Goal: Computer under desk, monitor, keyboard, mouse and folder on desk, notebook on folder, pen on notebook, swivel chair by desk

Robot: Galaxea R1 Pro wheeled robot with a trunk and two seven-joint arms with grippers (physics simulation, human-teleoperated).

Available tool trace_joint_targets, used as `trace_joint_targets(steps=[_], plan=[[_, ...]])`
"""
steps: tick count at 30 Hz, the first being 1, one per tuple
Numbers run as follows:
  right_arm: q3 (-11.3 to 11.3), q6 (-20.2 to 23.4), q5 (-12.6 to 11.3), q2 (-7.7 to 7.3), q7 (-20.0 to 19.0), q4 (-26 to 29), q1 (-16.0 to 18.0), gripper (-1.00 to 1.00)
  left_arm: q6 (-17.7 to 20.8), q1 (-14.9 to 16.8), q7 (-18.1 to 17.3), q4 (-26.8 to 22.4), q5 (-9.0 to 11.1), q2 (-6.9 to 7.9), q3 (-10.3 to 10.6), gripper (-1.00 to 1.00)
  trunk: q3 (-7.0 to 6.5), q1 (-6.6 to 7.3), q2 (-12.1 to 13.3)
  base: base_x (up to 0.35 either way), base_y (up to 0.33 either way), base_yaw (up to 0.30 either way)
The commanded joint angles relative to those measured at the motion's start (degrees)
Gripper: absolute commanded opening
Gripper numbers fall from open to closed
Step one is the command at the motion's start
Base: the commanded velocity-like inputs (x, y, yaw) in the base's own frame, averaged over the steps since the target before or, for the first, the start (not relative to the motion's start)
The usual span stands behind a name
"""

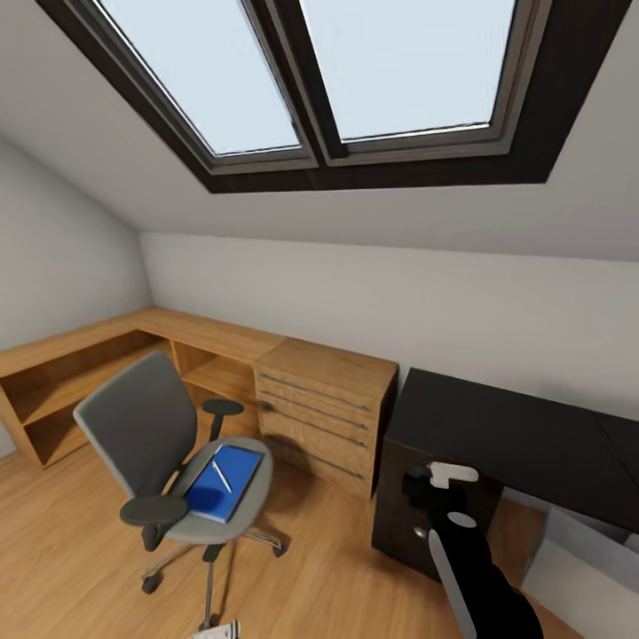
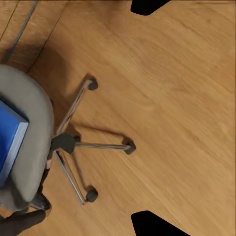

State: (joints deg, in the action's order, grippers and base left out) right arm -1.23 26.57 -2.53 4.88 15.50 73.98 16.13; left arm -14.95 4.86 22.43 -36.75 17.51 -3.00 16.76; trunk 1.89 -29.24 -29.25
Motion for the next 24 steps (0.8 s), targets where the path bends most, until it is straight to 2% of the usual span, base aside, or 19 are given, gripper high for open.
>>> trace_joint_targets(steps=[1,2,4,5,7,11,13,15,16,17,21,23,24], plan=[[-0.09,0.23,-0.35,-0.03,0.32,0.09,0.05,-1.0,-0.22,0.07,0.4,-1.2,0.65,0.08,1.13,1.0,-0.07,0.16,0.31,0.316,0.0,0.0],[-0.09,0.23,-0.36,-0.04,0.32,0.11,0.06,-1.0,0.11,0.02,0.45,-4.03,0.67,0.09,1.73,1.0,-0.25,0.38,0.72,0.316,0.0,0.0],[-0.09,0.23,-0.36,-0.05,0.32,0.09,0.06,-1.0,0.41,-0.17,0.52,-6.15,0.68,0.1,2.14,1.0,-0.6,0.82,1.52,0.316,0.0,0.0],[-0.09,0.23,-0.37,-0.05,0.31,0.05,0.05,-1.0,1.72,-1.06,0.59,-9.63,0.64,0.1,2.9,1.0,-0.78,1.04,1.92,0.316,0.0,0.0],[-0.09,0.23,-0.37,-0.05,0.28,0.04,0.05,-1.0,3.04,-1.64,0.62,-11.73,0.62,0.13,3.3,1.0,-1.14,1.48,2.72,0.316,0.0,0.0],[-0.09,0.23,-0.37,-0.05,0.25,0.02,0.06,-1.0,8.41,-3.74,0.67,-18.46,0.6,0.24,4.15,1.0,-1.86,2.36,4.33,0.316,0.0,0.0],[-0.09,0.23,-0.41,-0.05,0.24,0.02,0.05,-1.0,12.43,-4.6,0.67,-24.03,0.6,0.33,4.39,1.0,-2.22,2.8,5.13,0.314,0.0,0.0],[-0.09,0.23,-0.43,-0.05,0.24,0.07,0.05,-1.0,15.33,-4.81,0.68,-27.18,0.6,0.34,4.51,1.0,-2.58,3.24,5.93,0.312,0.0,0.0],[-0.09,0.23,-0.38,-0.11,0.24,0.15,0.06,-1.0,26.84,-5.0,0.69,-38.26,0.59,0.25,5.07,1.0,-2.76,3.46,6.33,0.31,0.0,0.0],[-0.09,0.23,-0.38,-0.12,0.24,0.14,0.07,-1.0,29.22,-5.01,0.69,-40.62,0.59,0.23,5.41,1.0,-2.76,3.46,6.33,0.31,0.0,0.0],[-0.03,0.23,-0.3,-0.18,0.19,0.02,0.05,-1.0,34.64,-5.03,0.69,-46.71,0.66,0.14,6.12,1.0,-2.76,3.46,6.33,0.31,0.0,0.0],[0.06,0.23,-0.29,-0.28,0.16,-0.08,0.08,-1.0,36.11,-5.03,0.69,-48.46,0.78,0.17,5.88,1.0,-2.76,3.46,6.33,0.316,0.0,0.0],[0.07,0.23,-0.28,-0.32,0.15,-0.1,0.06,-1.0,36.13,-5.03,0.77,-47.71,0.74,0.21,5.8,1.0,-2.76,3.46,6.33,0.322,0.0,0.0]])
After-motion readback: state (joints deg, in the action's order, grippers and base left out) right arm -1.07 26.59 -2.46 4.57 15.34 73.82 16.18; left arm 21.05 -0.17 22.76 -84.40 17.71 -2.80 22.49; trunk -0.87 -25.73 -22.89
